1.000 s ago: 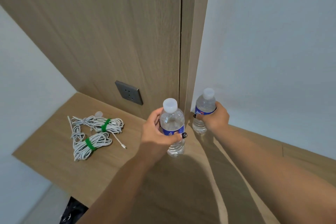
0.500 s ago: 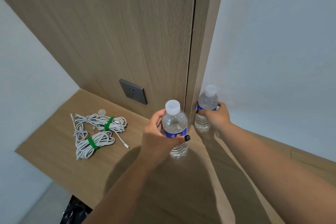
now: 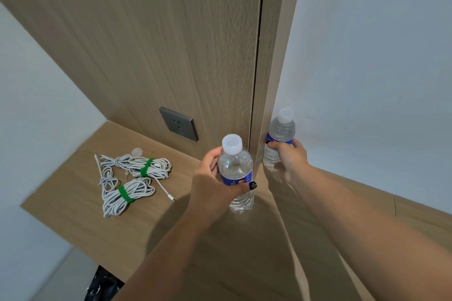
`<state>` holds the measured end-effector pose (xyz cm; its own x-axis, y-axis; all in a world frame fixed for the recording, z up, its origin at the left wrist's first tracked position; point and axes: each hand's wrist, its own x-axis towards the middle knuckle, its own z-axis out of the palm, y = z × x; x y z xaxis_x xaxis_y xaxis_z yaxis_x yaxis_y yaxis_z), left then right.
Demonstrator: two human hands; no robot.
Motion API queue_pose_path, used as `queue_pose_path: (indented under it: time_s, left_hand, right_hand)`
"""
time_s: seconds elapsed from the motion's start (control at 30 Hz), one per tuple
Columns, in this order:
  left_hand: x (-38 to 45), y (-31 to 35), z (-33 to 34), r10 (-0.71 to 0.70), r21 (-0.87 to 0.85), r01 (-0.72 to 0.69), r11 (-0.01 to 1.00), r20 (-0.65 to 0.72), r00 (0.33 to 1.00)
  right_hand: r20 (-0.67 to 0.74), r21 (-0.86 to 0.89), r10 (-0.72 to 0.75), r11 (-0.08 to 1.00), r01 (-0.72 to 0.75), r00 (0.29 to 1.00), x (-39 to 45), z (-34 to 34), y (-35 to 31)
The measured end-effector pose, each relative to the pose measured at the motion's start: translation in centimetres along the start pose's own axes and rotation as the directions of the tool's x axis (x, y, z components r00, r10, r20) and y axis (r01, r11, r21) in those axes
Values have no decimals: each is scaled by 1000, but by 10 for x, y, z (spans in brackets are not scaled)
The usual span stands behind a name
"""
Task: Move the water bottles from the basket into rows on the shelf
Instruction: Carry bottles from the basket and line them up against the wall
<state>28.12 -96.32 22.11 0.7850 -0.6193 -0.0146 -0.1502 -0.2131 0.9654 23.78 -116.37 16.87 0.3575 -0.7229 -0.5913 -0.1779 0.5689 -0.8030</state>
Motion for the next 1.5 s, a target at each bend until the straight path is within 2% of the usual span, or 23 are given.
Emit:
queue_pose_path:
  time_s: [0.1,0.2,0.3,0.4,0.47,0.57,0.7,0.87,1.0,1.17,1.33,1.5]
  left_hand:
    - [-2,-1,0,3,-4,-3,1000,6,1000]
    - [-5,3,1,-28,-56,29,998,19,999]
    - [-7,12,1,-53,-77,56,995,43,998]
    - [-9,23,5,-61,-76,66,995,64,996]
    - [-11,31,10,-64,-96,71,993,72,995]
    - [-12,43,19,-48,-106,57,993,82,995]
    - [-12,57,33,-45,-126,58,990,104,994]
    - [-10,70,55,-80,-174,108,979,163,983]
    - [-9,72,78,-84,-95,104,990,196,977]
    - [-2,69,99,-77,21,74,997,276,958]
    - [12,52,90,-115,-46,148,988,420,900]
    - [16,21,83,-159,-84,198,977,342,926]
  right_hand:
    - [-29,6,37,999,-37,999,-1,0,1]
    - [12,-8,43,999,-43,999,-10,-7,-5]
    - [59,-107,33,994,-26,998,-31,-19,-13]
    - [98,-308,-82,945,108,992,-54,-40,-9]
    - [189,-388,-164,893,227,968,-71,-56,-3]
    - [336,-423,-245,824,378,909,-96,-79,8]
    - [419,-404,-302,783,474,856,-119,-94,25]
    - [324,-382,-448,744,548,833,-130,-95,32]
    - [248,-398,-501,728,558,829,-131,-96,27]
    - [176,-415,-461,767,490,870,-111,-98,39]
    - [188,-451,-451,749,485,872,-95,-109,41]
    - [169,-471,-453,743,476,875,-72,-115,33]
